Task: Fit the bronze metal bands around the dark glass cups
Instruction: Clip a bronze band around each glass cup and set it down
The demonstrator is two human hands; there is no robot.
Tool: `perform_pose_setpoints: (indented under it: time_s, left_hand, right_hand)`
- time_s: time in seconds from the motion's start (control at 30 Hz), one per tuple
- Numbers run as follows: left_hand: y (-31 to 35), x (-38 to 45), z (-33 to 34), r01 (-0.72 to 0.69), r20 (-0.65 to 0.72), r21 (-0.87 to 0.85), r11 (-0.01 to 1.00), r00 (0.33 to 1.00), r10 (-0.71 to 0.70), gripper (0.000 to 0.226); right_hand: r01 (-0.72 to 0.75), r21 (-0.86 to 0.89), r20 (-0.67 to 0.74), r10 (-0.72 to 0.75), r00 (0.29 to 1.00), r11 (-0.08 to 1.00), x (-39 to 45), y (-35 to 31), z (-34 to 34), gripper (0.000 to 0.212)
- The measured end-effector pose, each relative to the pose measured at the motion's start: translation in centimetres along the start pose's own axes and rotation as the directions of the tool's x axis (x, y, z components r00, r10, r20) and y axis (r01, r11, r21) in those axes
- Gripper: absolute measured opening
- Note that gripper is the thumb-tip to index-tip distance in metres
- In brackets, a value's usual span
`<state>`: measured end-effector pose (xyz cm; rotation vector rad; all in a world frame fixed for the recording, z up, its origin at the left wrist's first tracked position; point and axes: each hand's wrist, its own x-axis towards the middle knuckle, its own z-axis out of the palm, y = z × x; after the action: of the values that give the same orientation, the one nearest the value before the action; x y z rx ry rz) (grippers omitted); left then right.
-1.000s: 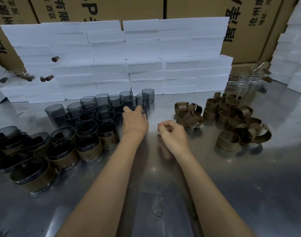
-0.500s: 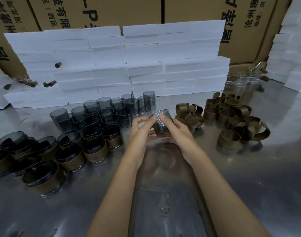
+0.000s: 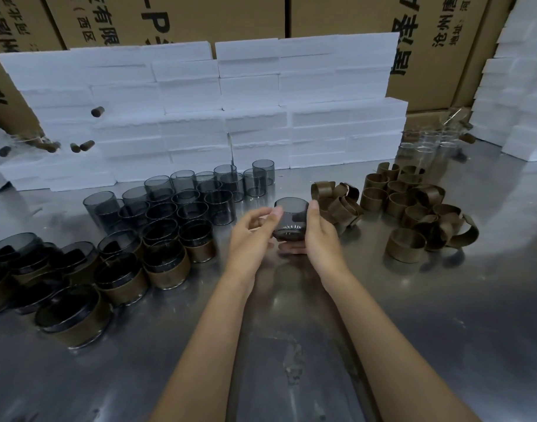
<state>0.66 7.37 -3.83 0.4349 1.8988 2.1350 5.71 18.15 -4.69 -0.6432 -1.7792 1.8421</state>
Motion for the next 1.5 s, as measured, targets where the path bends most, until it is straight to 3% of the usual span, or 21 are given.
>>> perform_pose_setpoints:
  time_s: [0.13, 0.23, 0.37, 0.43, 0.5, 0.53, 0.67, 0.77, 0.87, 1.07, 1.23, 1.27, 1.37, 1.43, 1.5]
  left_hand:
    - [0.0, 0.4, -0.4, -0.033, -0.075, 0.014, 0.999, 0.997, 0.034, 0.022]
    - [0.3, 0.6, -0.5, 0.014, -0.082, -0.069, 0.998, 0.996, -0.019, 0.026]
    - [0.7, 0.4, -0.1, 0.047, 0.065, -0.119, 0.992, 0.997, -0.039, 0.046]
    - [0.4, 0.0, 0.8, 0.061, 0.071, -0.023, 0.998, 0.996, -0.059, 0.057]
    - [0.1, -0.3, 1.4, 0.07, 0.04, 0.108, 0.992, 0.996, -0.075, 0.076]
    - [0.0, -0.3, 1.5, 0.048, 0.024, 0.154, 0.987, 0.998, -0.052, 0.074]
    - [-0.3, -0.1, 1.5, -0.073, -0.033, 0.15, 0.986, 0.996, 0.079, 0.035]
    - [-0.8, 0.1, 1.5, -0.206, -0.124, 0.166, 0.964, 0.966, 0.227, 0.025]
    - [-1.0, 0.1, 1.4, -0.237, -0.145, 0.226, 0.945, 0.951, 0.273, 0.023]
    - [-0.6, -0.3, 1.5, -0.139, -0.084, 0.218, 0.966, 0.984, 0.16, 0.034]
    - [-0.4, 0.2, 0.7, -0.047, -0.034, 0.074, 0.996, 0.998, 0.05, 0.035]
    - [-0.5, 0.4, 0.5, -0.014, -0.02, 0.061, 0.998, 1.0, 0.015, 0.042]
    - [-0.4, 0.5, 0.5, 0.066, -0.024, 0.112, 0.992, 0.998, -0.063, 0.078]
    - [-0.5, 0.3, 1.4, 0.063, -0.036, 0.122, 0.991, 0.998, -0.059, 0.082]
    - [-0.5, 0.3, 2.3, 0.082, -0.023, 0.133, 0.988, 0.997, -0.08, 0.083]
  right_hand:
    - [0.107, -0.109, -0.077, -0.116, 0.99, 0.988, 0.3, 0.6, -0.3, 0.029]
    - [0.127, -0.03, -0.042, -0.128, 0.991, 0.991, -0.2, -0.1, -0.5, 0.015]
    - [0.022, 0.005, 0.145, -0.023, 0.989, 1.0, -1.0, -0.7, -0.3, 0.068]
    - [-0.03, 0.06, 0.291, 0.011, 0.957, 0.998, -1.1, -0.8, -0.3, 0.075]
    - [-0.057, 0.14, 0.36, 0.003, 0.933, 0.989, -0.9, -0.9, -0.5, 0.068]
    - [-0.057, 0.154, 0.368, -0.003, 0.93, 0.986, -0.8, -0.9, -0.6, 0.068]
    - [-0.06, 0.068, 0.28, 0.039, 0.959, 0.996, -0.5, -0.8, -0.3, 0.084]
    - [-0.003, -0.058, 0.165, 0.013, 0.986, 0.998, -0.5, -0.6, 0.1, 0.073]
    - [0.066, -0.108, 0.083, -0.057, 0.995, 0.992, -0.7, -0.5, 0.2, 0.068]
    - [0.131, -0.077, 0.012, -0.13, 0.991, 0.988, -0.3, -0.2, -0.5, 0.051]
    - [0.15, 0.009, 0.011, -0.15, 0.989, 0.989, -0.3, -0.1, -0.4, 0.033]
    - [0.129, 0.051, 0.031, -0.13, 0.991, 0.99, -0.4, -0.2, -0.3, 0.037]
    - [-0.002, 0.163, 0.171, -0.026, 0.985, 0.987, -0.8, -0.6, -0.3, 0.086]
    - [-0.046, 0.152, 0.326, -0.006, 0.945, 0.987, -1.1, -0.8, 0.0, 0.088]
    - [-0.047, 0.171, 0.33, -0.012, 0.944, 0.984, -1.7, -1.2, 0.8, 0.084]
